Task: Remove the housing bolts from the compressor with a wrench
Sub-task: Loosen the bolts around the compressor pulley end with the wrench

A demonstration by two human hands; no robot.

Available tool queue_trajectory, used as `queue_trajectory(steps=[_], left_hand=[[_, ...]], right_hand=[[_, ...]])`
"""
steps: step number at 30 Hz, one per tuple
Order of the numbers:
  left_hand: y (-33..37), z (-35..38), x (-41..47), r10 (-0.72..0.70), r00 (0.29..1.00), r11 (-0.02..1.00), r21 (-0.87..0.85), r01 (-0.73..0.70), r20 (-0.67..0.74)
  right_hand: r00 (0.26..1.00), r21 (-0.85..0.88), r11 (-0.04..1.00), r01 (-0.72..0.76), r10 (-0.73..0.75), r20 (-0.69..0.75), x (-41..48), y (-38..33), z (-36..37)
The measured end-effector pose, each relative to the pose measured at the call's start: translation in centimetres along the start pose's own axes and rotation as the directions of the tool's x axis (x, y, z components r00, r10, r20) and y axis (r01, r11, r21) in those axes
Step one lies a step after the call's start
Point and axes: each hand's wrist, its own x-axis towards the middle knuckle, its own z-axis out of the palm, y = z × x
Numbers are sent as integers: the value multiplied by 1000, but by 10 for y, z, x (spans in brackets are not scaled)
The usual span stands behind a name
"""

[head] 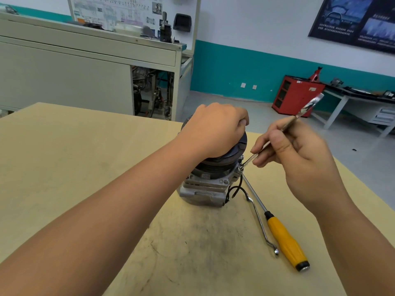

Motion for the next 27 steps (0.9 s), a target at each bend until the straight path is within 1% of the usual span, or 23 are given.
queue_trajectory(steps=[2, 4, 8, 13, 17, 20, 24, 27], left_hand=[[0, 0, 0, 2, 1000, 1000, 6, -2, -1], [0, 0, 0, 2, 1000, 1000, 14, -2, -1], [0, -1, -1, 4, 1000, 1000, 16, -4, 1], [0, -2, -2, 12, 1000, 1000, 23, -12, -1], [1, -4, -3, 21, 1000, 1000, 24, -20, -8], [1, -5, -3, 21, 999, 1000, 15, -21, 26], [0, -4, -3, 7, 1000, 1000, -21, -7, -9], [-1, -2, -3, 3, 1000, 1000, -17, -3, -21]], right_hand=[[1000, -88, 996, 21, -21, 4, 3, 1, 2], [999, -136, 990, 37, -35, 10, 6, 1, 3], [999, -155, 987, 41, -35, 37, 9, -2, 3], [998, -233, 972, 40, -30, 49, 9, -9, -3], [994, -216, 974, 65, -45, 97, 14, -15, 0], [991, -201, 977, 77, -53, 123, 15, -17, 6], [995, -145, 987, 62, -49, 91, 10, -14, 7], [995, -107, 991, 85, -78, 65, 1, -10, 6]])
